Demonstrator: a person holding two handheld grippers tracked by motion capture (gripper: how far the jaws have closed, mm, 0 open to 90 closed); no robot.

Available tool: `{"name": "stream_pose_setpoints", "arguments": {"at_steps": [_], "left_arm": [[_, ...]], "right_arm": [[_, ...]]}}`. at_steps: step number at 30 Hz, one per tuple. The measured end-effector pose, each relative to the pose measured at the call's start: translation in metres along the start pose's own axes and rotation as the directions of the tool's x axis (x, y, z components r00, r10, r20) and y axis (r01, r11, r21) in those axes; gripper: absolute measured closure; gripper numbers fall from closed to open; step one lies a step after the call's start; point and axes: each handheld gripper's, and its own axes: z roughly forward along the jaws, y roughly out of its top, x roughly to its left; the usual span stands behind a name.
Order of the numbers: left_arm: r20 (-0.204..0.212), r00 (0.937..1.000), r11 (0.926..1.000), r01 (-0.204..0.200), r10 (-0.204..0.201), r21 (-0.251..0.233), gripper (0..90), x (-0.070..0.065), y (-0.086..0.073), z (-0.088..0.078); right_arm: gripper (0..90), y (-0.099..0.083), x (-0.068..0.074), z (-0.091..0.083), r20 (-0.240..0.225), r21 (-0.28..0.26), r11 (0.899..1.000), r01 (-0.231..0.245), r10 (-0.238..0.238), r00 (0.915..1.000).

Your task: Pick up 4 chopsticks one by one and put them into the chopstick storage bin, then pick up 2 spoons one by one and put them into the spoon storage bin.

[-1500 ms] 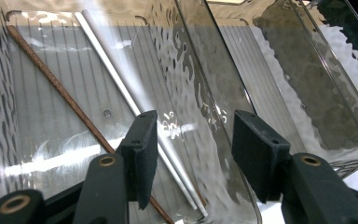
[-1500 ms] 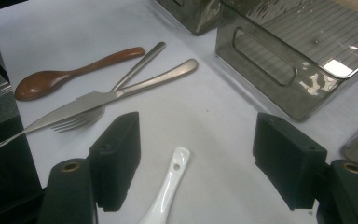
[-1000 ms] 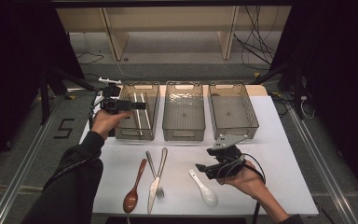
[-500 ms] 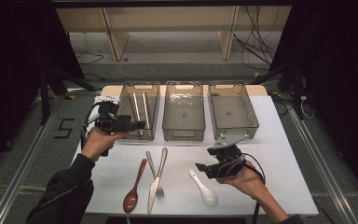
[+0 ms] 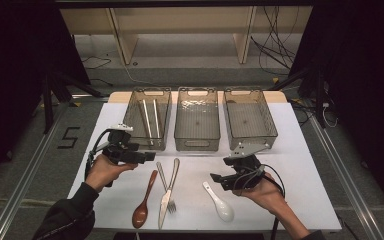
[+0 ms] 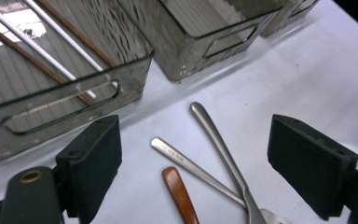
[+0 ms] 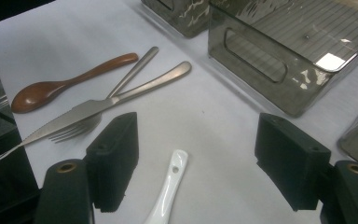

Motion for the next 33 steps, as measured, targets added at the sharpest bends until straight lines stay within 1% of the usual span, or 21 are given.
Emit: {"name": "stream_pose_setpoints", "arguments": {"at_steps": [2,5,8,9,15,16,18,20,21,24,33], "left_arm": [[-0.001,1.0,1.0,0.005,-0.005,0.003,16.7,-0.002,-0.003,0.001],[0.004,1.0,0.9999,0.0,0.0,0.015,16.6,-0.005,-0.007,0.003],[0.009,1.0,0.9993,-0.001,0.001,0.038,16.4,-0.006,-0.011,0.005],[0.01,0.9999,0.9993,0.005,-0.005,0.038,16.2,-0.007,-0.012,0.006],[0.004,0.9999,0.9981,0.013,-0.013,0.061,15.4,-0.01,-0.018,0.007],[0.001,1.0,0.9977,0.009,-0.009,0.068,15.3,-0.011,-0.019,0.008],[-0.01,1.0,0.9959,0.0,0.001,0.09,15.2,-0.011,-0.021,0.01],[-0.021,0.9998,0.9937,0.001,0.001,0.112,15.2,-0.013,-0.024,0.013],[-0.027,0.9996,0.9918,-0.008,0.012,0.127,15.2,-0.013,-0.025,0.014],[-0.043,0.9988,0.9864,-0.015,0.022,0.164,15.2,-0.013,-0.029,0.019],[-0.052,0.9986,0.9795,0.004,0.007,0.202,15.3,-0.013,-0.036,0.024]], "right_arm": [[31.2,0.0,0.0,0.0,-0.001,0.0,1.0,-0.001,0.001,1.0],[31.2,-0.001,-0.001,0.0,-0.001,0.0,1.0,-0.001,0.001,1.0],[31.2,-0.001,-0.001,0.001,-0.003,0.0,1.0,-0.004,0.004,1.0],[31.1,-0.002,-0.001,0.001,-0.002,0.002,1.0,-0.006,0.006,1.0],[31.1,-0.003,-0.003,0.0,-0.006,0.001,1.0,-0.01,0.01,0.9999],[31.1,-0.003,-0.004,0.0,-0.007,-0.001,1.0,-0.011,0.011,0.9999],[31.1,-0.003,-0.003,0.0,-0.01,-0.002,1.0,-0.009,0.009,0.9999],[31.1,-0.003,-0.003,0.0,-0.01,-0.001,1.0,-0.008,0.008,0.9999],[31.1,-0.003,-0.003,0.0,-0.01,-0.001,1.0,-0.008,0.008,0.9999],[31.1,-0.003,-0.003,0.0,-0.011,-0.001,1.0,-0.008,0.008,0.9999],[31.1,-0.002,-0.002,0.001,-0.007,0.004,1.0,-0.003,0.003,1.0]]}}
